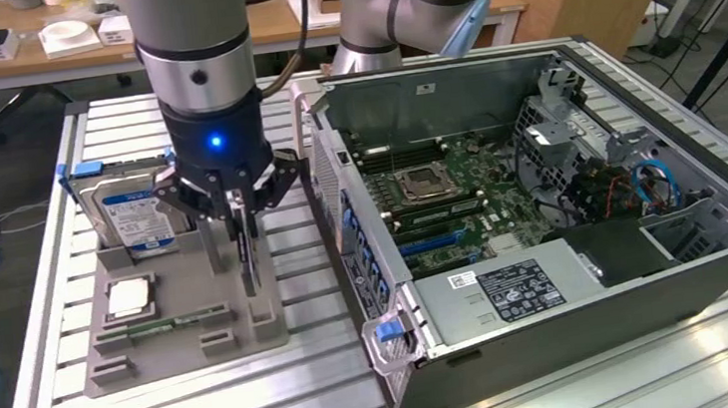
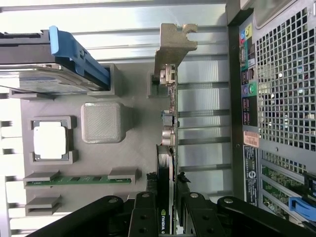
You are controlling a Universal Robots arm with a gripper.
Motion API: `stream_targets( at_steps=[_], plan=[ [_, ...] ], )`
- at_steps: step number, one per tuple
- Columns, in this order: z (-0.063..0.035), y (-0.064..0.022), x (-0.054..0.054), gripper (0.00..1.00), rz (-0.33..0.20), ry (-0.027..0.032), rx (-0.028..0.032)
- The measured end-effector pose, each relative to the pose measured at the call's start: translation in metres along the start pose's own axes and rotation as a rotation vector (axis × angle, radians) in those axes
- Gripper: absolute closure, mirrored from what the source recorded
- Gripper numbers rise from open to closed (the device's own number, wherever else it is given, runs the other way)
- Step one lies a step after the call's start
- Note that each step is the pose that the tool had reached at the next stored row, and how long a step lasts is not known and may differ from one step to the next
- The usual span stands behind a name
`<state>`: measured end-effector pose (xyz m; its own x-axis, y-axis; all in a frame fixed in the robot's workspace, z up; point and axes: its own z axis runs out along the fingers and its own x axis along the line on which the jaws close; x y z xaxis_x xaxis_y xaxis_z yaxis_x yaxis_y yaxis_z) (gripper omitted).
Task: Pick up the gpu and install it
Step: 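Pick up the gpu and move the gpu toward the slot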
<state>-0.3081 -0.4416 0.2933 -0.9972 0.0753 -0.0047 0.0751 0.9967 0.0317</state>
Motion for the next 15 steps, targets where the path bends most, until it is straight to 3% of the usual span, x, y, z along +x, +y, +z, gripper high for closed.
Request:
stream_targets(
  at_steps=[15],
  plan=[
    [-0.0055,0.0002,0.0000,0.74,0.000,0.0000,0.0001]
  ],
)
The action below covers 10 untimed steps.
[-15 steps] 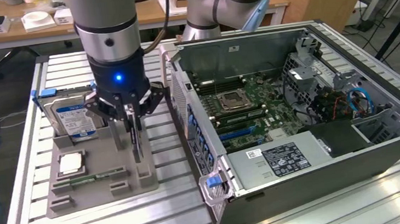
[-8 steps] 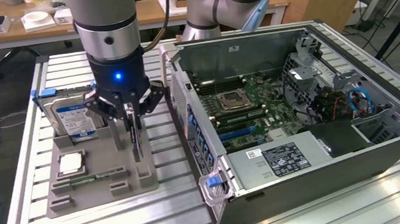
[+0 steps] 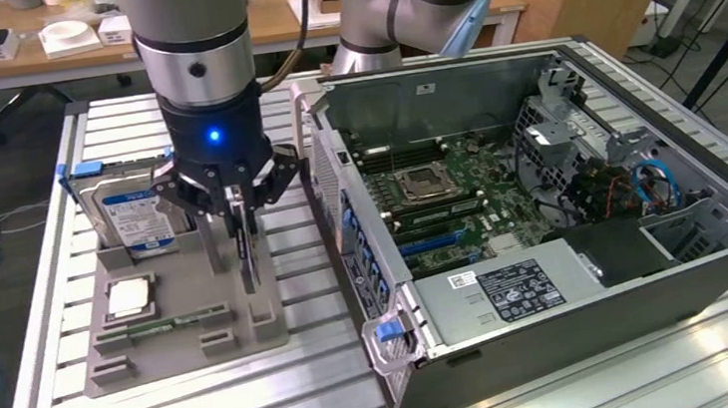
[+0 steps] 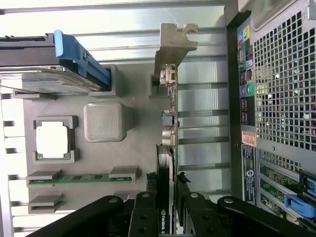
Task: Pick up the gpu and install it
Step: 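Pick up the gpu and move the gpu toward the slot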
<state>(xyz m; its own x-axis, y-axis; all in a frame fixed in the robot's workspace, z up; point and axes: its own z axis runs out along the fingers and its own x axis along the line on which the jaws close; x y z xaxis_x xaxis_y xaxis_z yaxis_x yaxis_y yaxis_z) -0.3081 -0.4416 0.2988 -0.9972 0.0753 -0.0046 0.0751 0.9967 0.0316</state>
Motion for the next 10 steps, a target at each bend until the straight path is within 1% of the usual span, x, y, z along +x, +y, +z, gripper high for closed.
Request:
stream_targets(
  at_steps=[10],
  plan=[
    [-0.0036,0.0001,0.0000,0.74,0.000,0.0000,-0.0001]
  ],
)
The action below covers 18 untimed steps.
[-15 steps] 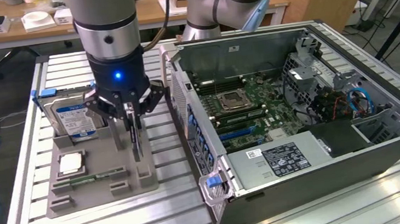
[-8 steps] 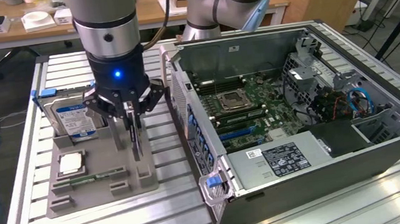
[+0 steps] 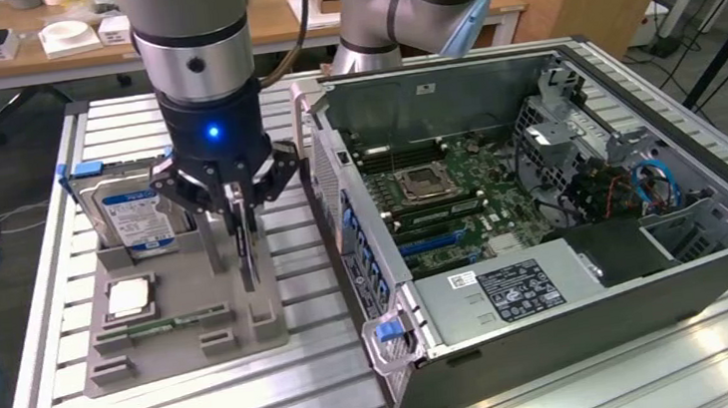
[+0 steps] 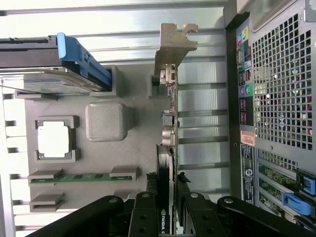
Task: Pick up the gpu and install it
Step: 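Pick up the gpu and move the gpu toward the slot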
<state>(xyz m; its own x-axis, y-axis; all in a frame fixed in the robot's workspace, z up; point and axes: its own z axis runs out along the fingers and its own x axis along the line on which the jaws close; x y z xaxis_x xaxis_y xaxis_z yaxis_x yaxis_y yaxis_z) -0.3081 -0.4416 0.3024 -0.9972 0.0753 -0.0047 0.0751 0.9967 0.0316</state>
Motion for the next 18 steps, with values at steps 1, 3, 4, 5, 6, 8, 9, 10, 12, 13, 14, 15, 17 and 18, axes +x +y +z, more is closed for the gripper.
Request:
stream_targets(
  at_steps=[1,3,4,5,6,8,9,10,12,13,14,15,17,18],
  plan=[
    [-0.0004,0.0000,0.0000,0.74,0.000,0.0000,0.0001],
    [-0.0010,0.0000,0.0000,0.74,0.000,0.0000,-0.0001],
    [-0.0013,0.0000,0.0000,0.74,0.000,0.0000,0.0000],
    [-0.0017,0.0000,0.0000,0.74,0.000,0.0000,0.0001],
    [-0.0019,0.0001,0.0000,0.74,0.000,0.0000,0.0000],
    [-0.0031,0.0001,0.0000,0.74,0.000,0.0000,0.0000],
    [-0.0035,0.0001,0.0000,0.74,0.000,0.0000,0.0000],
    [-0.0039,0.0001,0.0000,0.74,0.000,0.0001,0.0001],
    [-0.0049,0.0002,0.0000,0.74,0.000,0.0000,0.0001],
    [-0.0054,0.0002,0.0000,0.74,0.000,0.0000,0.0001],
    [-0.0065,0.0002,0.0000,0.74,0.000,0.0001,0.0000],
    [-0.0069,0.0002,0.0000,0.74,0.000,0.0000,0.0001],
    [-0.0080,0.0003,0.0000,0.74,0.000,0.0001,0.0000],
    [-0.0084,0.0003,0.0000,0.74,0.000,0.0001,0.0001]
  ],
)
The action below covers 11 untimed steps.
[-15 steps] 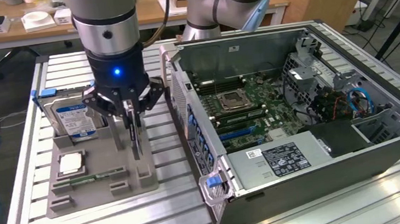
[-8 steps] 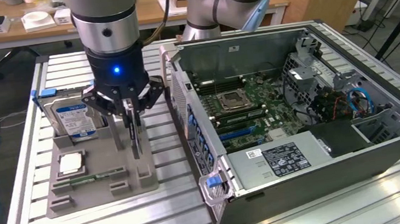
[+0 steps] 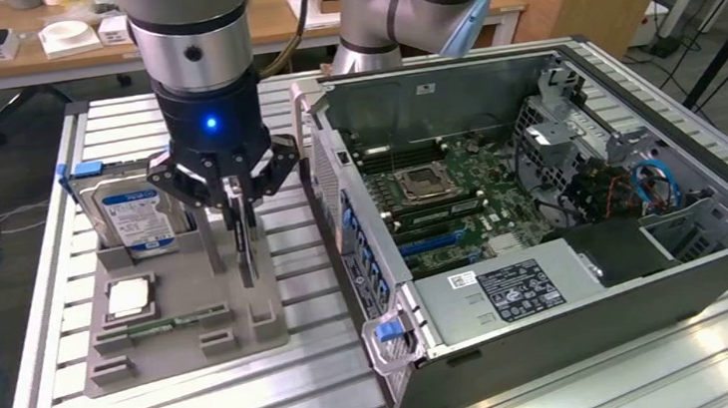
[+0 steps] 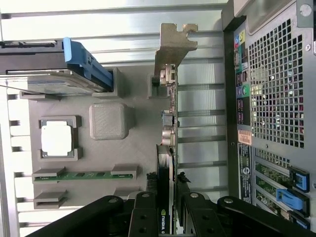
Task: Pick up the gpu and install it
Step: 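Pick up the gpu and move the gpu toward the slot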
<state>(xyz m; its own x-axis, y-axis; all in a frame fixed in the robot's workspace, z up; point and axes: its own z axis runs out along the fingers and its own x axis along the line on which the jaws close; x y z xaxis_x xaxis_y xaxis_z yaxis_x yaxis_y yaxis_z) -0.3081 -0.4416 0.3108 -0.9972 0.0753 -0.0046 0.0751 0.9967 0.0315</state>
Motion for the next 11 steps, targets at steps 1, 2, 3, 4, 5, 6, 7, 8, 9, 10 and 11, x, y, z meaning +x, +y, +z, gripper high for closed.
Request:
stream_targets(
  at_steps=[1,2,3,4,5,6,7,8,9,10,11],
  plan=[
    [-0.0003,0.0000,0.0000,0.74,0.000,-0.0001,-0.0001],
    [-0.0007,0.0000,0.0000,0.74,0.000,-0.0001,-0.0001],
    [-0.0011,0.0000,0.0000,0.74,0.000,-0.0001,-0.0002],
    [-0.0016,0.0001,0.0000,0.74,0.000,0.0000,-0.0001],
    [-0.0019,0.0001,0.0000,0.74,0.000,-0.0001,-0.0001],
    [-0.0023,0.0001,0.0000,0.74,0.000,-0.0001,-0.0001],
    [-0.0027,0.0001,0.0000,0.74,0.000,-0.0001,-0.0001],
    [-0.0031,0.0001,0.0000,0.74,0.000,-0.0001,-0.0001],
    [-0.0035,0.0001,0.0000,0.74,0.000,0.0000,-0.0001],
    [-0.0040,0.0001,0.0000,0.74,0.000,0.0000,-0.0001],
    [-0.0043,0.0001,0.0000,0.74,0.000,-0.0001,-0.0001]
  ],
)
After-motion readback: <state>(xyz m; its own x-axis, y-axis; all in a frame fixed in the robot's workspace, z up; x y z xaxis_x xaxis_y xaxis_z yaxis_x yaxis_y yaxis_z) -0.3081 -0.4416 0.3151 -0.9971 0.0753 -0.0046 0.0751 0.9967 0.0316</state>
